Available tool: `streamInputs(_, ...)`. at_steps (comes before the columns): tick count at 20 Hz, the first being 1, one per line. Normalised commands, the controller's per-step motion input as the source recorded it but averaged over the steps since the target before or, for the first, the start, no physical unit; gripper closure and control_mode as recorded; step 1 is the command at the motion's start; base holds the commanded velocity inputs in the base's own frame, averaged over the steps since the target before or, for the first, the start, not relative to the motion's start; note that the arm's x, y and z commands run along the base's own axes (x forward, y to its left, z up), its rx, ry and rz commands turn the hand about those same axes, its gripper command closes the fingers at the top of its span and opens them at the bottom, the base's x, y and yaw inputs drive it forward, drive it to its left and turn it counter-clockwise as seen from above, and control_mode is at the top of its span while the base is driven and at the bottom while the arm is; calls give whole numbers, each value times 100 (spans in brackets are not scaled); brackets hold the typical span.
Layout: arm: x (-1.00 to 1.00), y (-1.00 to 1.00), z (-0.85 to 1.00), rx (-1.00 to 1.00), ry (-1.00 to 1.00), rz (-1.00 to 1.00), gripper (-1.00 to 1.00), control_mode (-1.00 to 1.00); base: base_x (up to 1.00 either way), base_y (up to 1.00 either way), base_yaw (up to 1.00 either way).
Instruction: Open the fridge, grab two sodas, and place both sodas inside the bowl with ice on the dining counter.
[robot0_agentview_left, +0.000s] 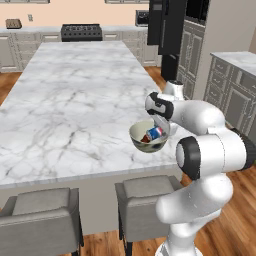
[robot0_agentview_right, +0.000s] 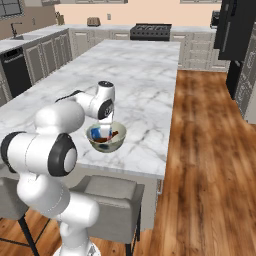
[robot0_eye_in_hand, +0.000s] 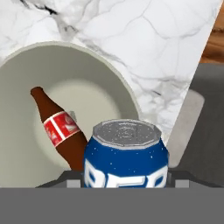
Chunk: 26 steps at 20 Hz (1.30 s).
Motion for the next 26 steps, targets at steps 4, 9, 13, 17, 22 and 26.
streamInputs(4, 27, 0, -27, 2, 5, -4, 100, -100, 0, 0, 0)
streamInputs(9, 22, 0, -22, 1, 3, -4, 100, -100, 0, 0, 0)
streamInputs(13, 19, 0, -23, 1, 2, -4, 100, -100, 0, 0, 0)
streamInputs(17, 18, 0, -19, 1, 1, -4, 100, -100, 0, 0, 0)
streamInputs(22, 14, 0, -23, 1, 2, -3, -100, -100, 0, 0, 0)
streamInputs(26, -10, 0, -6, 0, -1, -5, -100, -100, 0, 0, 0)
